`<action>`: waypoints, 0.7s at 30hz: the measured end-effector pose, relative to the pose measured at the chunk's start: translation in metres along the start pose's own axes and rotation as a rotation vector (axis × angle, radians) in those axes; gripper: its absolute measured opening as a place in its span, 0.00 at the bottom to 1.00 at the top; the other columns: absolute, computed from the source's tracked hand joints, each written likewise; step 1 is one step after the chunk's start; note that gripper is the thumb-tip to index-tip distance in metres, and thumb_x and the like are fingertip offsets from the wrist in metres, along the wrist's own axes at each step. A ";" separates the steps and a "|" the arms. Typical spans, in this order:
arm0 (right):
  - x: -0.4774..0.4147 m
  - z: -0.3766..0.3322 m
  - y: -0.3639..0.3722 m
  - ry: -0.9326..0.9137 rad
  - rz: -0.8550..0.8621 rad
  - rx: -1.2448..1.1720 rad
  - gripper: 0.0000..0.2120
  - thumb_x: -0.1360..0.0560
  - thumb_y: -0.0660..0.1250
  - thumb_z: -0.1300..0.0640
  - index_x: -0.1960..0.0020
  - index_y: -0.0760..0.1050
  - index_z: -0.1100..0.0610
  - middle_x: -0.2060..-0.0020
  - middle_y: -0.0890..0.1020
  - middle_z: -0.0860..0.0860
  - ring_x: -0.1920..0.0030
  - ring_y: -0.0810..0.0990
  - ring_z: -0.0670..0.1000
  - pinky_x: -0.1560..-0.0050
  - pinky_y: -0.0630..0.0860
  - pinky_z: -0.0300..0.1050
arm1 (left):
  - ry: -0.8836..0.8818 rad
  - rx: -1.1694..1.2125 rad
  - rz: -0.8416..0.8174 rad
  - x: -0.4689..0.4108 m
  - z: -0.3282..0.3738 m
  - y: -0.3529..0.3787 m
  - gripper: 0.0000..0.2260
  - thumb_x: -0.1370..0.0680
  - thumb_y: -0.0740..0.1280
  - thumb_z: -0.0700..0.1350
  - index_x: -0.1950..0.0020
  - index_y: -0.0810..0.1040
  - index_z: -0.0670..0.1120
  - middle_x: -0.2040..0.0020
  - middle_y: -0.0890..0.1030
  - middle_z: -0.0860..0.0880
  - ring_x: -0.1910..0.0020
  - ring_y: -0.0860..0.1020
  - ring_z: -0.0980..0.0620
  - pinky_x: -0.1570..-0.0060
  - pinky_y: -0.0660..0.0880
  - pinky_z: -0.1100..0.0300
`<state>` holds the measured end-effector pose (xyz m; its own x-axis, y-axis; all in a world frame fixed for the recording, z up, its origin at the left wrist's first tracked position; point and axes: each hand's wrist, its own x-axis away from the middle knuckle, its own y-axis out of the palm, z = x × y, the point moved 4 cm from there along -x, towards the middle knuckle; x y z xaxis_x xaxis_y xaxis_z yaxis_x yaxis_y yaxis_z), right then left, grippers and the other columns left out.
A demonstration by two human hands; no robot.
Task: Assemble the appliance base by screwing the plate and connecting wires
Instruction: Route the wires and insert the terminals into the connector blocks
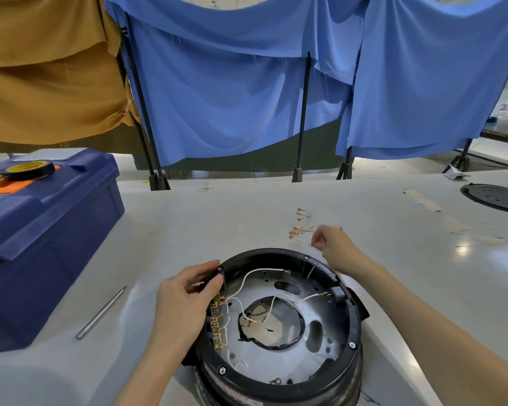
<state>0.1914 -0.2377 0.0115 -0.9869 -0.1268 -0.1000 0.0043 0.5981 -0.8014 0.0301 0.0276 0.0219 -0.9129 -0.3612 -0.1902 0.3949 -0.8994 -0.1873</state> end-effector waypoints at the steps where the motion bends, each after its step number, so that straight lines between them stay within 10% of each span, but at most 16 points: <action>1: 0.004 -0.008 -0.010 0.006 0.044 -0.174 0.07 0.21 0.60 0.68 0.54 0.73 0.59 0.64 0.74 0.51 0.64 0.74 0.53 0.62 0.69 0.44 | 0.059 -0.070 0.016 0.000 0.005 -0.001 0.10 0.26 0.73 0.42 0.50 0.83 0.57 0.52 0.84 0.58 0.49 0.80 0.60 0.44 0.75 0.57; 10: 0.080 -0.120 -0.027 -0.339 -0.306 -0.731 0.09 0.27 0.70 0.71 0.48 0.75 0.66 0.65 0.77 0.58 0.74 0.76 0.52 0.73 0.70 0.40 | 0.259 -0.064 -0.129 0.013 0.055 0.029 0.15 0.27 0.74 0.43 0.43 0.82 0.57 0.57 0.84 0.59 0.60 0.81 0.60 0.58 0.74 0.69; 21: 0.090 -0.104 -0.011 -0.128 -0.509 -0.951 0.09 0.20 0.62 0.66 0.46 0.77 0.72 0.58 0.83 0.66 0.62 0.84 0.60 0.60 0.82 0.43 | 0.171 0.087 0.151 0.014 0.047 0.015 0.04 0.26 0.73 0.41 0.59 0.83 0.49 0.65 0.85 0.53 0.65 0.83 0.55 0.60 0.78 0.66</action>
<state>0.0855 -0.1735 0.0720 -0.8132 -0.5819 0.0097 -0.5818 0.8132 0.0135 0.0189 -0.0026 0.0612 -0.8105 -0.4527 -0.3718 0.5083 -0.8590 -0.0620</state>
